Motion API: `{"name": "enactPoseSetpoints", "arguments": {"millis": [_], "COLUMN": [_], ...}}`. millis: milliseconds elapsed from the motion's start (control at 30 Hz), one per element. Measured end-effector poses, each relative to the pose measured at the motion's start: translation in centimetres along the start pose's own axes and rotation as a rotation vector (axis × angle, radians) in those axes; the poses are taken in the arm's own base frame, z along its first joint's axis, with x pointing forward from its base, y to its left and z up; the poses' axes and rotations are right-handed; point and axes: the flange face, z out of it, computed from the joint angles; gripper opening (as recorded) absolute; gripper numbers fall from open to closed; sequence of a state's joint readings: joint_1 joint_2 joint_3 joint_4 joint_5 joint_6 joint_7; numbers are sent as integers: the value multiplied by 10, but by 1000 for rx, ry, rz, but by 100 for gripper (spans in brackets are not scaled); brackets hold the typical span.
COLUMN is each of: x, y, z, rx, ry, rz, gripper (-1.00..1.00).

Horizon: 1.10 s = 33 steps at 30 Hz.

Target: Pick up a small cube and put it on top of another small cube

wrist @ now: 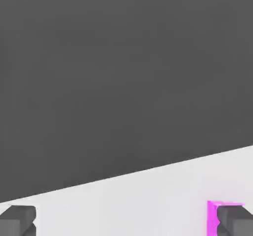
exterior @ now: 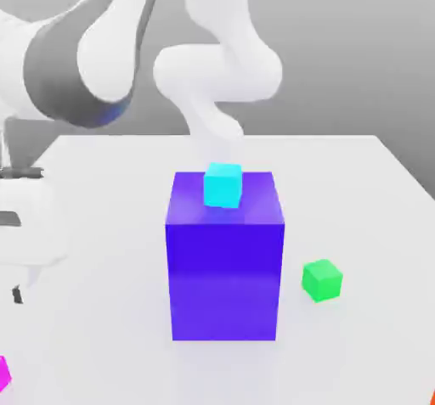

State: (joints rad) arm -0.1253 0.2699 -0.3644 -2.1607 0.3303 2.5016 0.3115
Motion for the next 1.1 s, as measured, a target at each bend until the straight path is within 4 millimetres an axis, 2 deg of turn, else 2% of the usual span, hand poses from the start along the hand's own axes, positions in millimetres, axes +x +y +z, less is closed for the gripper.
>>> {"name": "enactPoseSetpoints", "arguments": {"millis": [200,300,333,500,533,600,700,767,833,967,1100], "x": [24,26,25,25,24,25,26,7,-30,-115,-213], "y": [67,80,83,83,84,82,71,33,-3,-57,-92], "z": [81,127,141,141,149,134,95,88,87,82,71], "rx": [-129,-145,-145,-145,-145,-146,-145,-132,-111,-73,-47], "ry": [-33,-36,-37,-38,-38,-38,-42,-73,-110,-171,-218], "rz": [43,46,47,47,48,47,36,-48,-144,-334,-550], "gripper": [0,0,-100,-100,-100,-100,-100,-100,-100,-100,-100]}}
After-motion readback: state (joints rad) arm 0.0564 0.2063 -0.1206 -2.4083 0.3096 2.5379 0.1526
